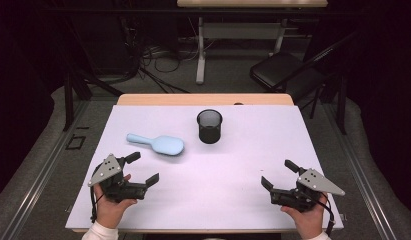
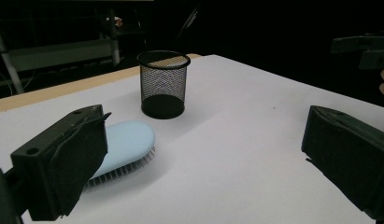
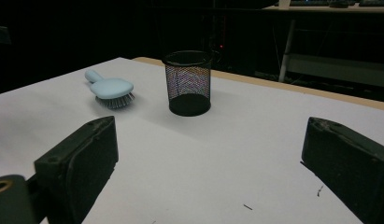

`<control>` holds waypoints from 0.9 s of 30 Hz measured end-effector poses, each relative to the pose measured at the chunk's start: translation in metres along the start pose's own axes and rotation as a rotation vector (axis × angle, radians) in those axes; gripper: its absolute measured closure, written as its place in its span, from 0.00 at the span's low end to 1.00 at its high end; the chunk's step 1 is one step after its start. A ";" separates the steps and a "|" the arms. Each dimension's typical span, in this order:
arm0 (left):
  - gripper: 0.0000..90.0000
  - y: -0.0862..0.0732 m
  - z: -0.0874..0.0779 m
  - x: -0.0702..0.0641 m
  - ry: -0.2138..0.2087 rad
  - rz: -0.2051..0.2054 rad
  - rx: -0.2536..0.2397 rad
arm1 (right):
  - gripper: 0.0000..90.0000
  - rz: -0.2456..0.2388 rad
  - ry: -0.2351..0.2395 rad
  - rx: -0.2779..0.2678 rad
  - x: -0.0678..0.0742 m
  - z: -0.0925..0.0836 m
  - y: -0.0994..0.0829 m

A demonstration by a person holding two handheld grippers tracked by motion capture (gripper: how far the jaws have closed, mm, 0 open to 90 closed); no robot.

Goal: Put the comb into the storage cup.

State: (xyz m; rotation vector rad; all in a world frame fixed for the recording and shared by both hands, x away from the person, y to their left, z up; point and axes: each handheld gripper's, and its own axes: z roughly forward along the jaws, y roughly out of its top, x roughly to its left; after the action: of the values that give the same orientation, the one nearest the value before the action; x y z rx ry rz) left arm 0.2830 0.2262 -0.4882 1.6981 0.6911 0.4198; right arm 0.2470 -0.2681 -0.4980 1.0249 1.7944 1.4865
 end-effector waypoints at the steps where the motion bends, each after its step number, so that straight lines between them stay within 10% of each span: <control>1: 0.00 0.000 0.001 -0.001 -0.004 -0.001 0.001 | 0.05 0.003 -0.001 -0.007 0.001 0.000 -0.001; 27: 0.01 0.011 -0.014 0.012 0.047 -0.077 0.033 | 0.06 0.001 -0.015 0.030 -0.001 0.009 -0.008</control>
State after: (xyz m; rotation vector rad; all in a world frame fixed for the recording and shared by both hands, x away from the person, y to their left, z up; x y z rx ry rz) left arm 0.2854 0.2432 -0.4752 1.6909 0.7993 0.3975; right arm 0.2537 -0.2651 -0.5074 1.0495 1.8108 1.4527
